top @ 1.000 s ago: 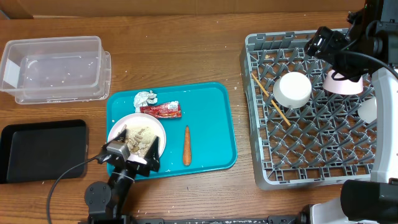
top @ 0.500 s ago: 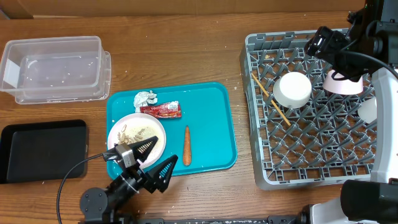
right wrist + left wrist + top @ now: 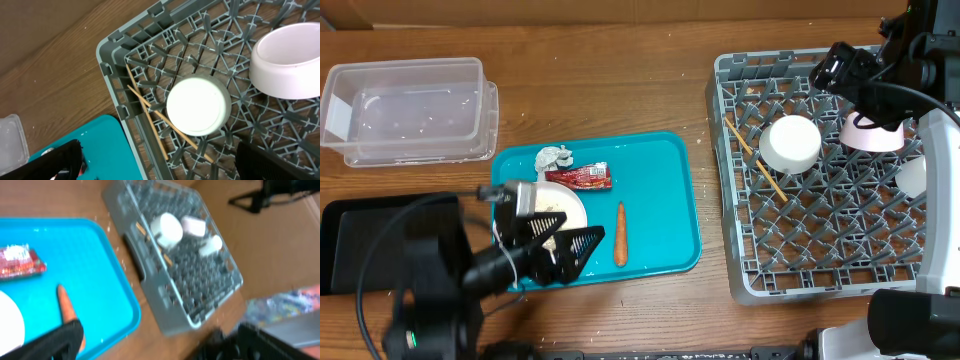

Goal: Sort waste into correct bins and load items into the dishwasher
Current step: 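Reach the left gripper to the white plate of rice on the tray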

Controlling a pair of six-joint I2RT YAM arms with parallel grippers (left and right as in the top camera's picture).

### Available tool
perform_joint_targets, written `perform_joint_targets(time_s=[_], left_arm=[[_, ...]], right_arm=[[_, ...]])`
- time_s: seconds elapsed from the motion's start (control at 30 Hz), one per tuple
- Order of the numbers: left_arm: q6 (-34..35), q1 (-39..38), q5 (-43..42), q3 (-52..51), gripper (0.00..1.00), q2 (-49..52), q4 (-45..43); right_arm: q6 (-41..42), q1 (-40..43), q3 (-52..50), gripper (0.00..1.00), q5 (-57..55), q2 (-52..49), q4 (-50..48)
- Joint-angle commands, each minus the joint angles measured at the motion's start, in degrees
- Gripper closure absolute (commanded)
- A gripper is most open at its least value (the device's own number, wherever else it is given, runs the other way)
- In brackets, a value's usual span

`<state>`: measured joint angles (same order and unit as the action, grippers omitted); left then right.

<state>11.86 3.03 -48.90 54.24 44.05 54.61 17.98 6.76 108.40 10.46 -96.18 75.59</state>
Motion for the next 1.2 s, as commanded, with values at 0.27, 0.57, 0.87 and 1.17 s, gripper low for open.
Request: perform_joint_targets(time_s=[0.27,0.57,0.87,1.17], left_arm=[[-0.7,-1.5,3.9,16.0,0.00,21.6,9.9],[8.5,-18.3,29.7,17.7,0.00,26.1,12.5],[12.6,-29.6,37.1,18.6,0.00,35.3,7.9],[12.1,-30.2,34.6,18.6,0.00,44.5,8.9]], right_arm=[[0.1,0.1,1.6,0.00,-0.2,0.5,-0.3],[0.1,0.1,1.6,0.00,-0.2,0.5,-0.3],[0.1,0.1,1.6,0.00,-0.2,0.5,-0.3],[0.1,0.1,1.6,0.00,-0.2,0.5,-0.3]])
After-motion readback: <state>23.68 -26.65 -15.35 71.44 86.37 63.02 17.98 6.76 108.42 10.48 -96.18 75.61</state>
